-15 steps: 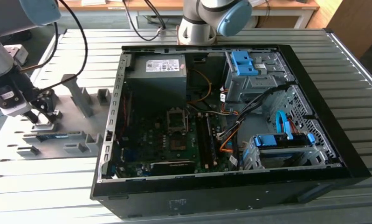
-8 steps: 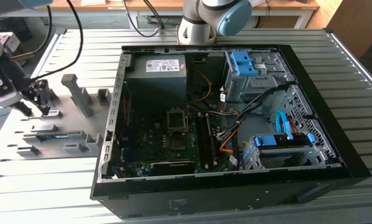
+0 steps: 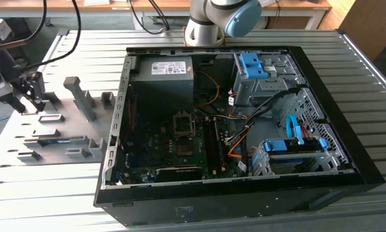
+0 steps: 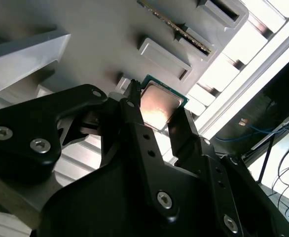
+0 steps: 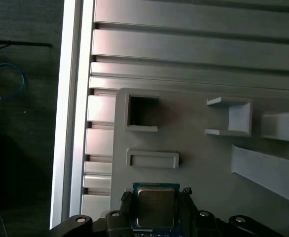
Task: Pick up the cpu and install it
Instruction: 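Pick up the cpu and move it towards the insertion slot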
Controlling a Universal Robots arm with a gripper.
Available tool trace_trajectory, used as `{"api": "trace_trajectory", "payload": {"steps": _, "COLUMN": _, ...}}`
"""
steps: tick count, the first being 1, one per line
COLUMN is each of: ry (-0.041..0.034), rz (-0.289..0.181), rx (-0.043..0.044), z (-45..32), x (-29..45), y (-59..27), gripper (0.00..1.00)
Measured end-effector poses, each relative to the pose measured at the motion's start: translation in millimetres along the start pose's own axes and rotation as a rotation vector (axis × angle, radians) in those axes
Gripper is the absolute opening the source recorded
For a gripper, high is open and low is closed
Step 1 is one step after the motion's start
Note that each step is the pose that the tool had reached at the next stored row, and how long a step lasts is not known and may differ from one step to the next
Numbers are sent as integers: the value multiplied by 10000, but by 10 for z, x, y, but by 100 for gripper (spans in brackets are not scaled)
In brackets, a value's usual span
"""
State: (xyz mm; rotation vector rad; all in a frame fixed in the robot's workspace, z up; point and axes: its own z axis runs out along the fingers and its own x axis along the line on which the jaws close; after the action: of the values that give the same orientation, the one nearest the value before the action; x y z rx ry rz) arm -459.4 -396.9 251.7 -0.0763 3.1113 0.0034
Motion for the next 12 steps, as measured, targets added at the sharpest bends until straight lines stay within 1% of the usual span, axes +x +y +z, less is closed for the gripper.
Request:
{"api": "trace_trajectory", "payload": {"steps": 4, "ry": 0, "rz": 0, "rx": -2, "z": -103, "x": -3, "y": 0, "gripper": 47}}
{"api": "trace_trajectory", "payload": {"steps": 5, "ry": 1, "rz": 0, "rx": -1, "z": -161, "x": -5, "y": 0, "gripper": 47}}
{"api": "trace_trajectory", "payload": {"steps": 12, "ry": 1, "rz": 0, "rx": -1, "z": -290, "x": -8, "y": 0, "gripper": 47}}
